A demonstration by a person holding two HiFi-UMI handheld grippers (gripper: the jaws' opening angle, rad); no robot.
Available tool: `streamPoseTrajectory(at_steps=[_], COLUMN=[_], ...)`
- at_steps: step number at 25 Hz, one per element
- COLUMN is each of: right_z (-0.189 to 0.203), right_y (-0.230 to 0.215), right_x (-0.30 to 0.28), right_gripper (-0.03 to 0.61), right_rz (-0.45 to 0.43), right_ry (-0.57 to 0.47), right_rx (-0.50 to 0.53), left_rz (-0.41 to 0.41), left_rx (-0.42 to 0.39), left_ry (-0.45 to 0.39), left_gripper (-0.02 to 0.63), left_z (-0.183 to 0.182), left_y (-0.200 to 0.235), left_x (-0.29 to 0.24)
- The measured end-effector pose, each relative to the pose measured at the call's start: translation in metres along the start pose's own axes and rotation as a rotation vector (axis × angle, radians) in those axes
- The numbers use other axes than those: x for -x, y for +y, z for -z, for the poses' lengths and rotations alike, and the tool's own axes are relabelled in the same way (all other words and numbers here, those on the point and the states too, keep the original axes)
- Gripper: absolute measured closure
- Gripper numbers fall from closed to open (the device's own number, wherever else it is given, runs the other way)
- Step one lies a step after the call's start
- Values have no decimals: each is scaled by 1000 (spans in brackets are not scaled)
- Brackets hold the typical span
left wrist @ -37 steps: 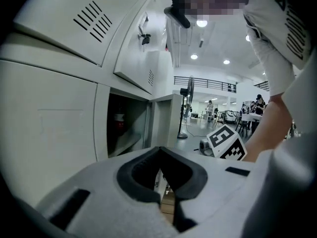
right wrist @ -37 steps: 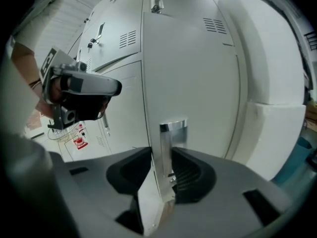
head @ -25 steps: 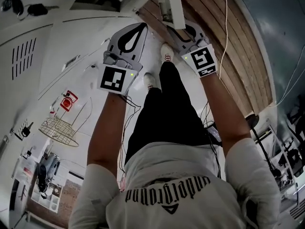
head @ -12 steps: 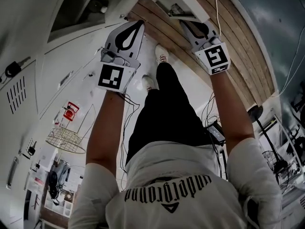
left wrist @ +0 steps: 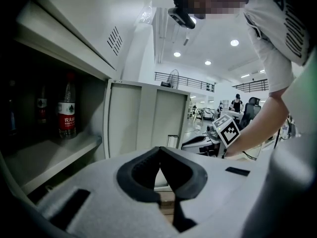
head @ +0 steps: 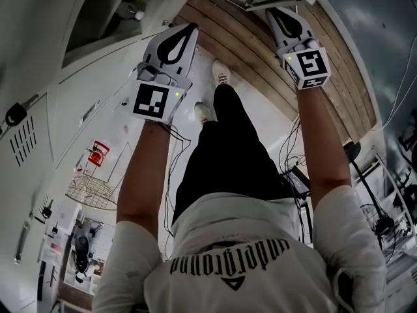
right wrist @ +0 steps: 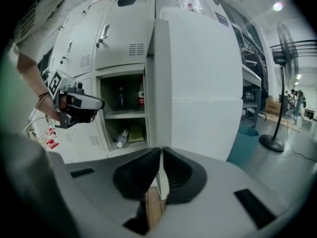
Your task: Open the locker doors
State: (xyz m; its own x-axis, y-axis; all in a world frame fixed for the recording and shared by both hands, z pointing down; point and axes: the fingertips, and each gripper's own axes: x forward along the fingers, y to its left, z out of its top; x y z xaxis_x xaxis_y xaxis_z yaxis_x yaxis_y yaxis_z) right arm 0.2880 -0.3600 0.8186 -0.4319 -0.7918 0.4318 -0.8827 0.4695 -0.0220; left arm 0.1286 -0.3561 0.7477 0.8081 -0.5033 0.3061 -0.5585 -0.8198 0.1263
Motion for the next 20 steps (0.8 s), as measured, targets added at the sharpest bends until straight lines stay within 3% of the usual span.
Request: streamPoseTrajectory(at_steps=[10, 16, 20], right_z=[1, -17, -45], right_y=[-4, -5, 22], right_x=[0, 22, 47], right_gripper=[551, 439, 426], right_rz=[17, 89, 89], right_ry=[5, 3, -31], right_rx=[-1, -7, 9], left_rz=[-19, -27, -46], left_rx=[-19, -65, -109], left_ry=[3, 6, -37], left_gripper=[606, 606, 606], left_z=[-6, -26, -55], left_y=[-2, -11, -16], left_x=[19, 54, 95])
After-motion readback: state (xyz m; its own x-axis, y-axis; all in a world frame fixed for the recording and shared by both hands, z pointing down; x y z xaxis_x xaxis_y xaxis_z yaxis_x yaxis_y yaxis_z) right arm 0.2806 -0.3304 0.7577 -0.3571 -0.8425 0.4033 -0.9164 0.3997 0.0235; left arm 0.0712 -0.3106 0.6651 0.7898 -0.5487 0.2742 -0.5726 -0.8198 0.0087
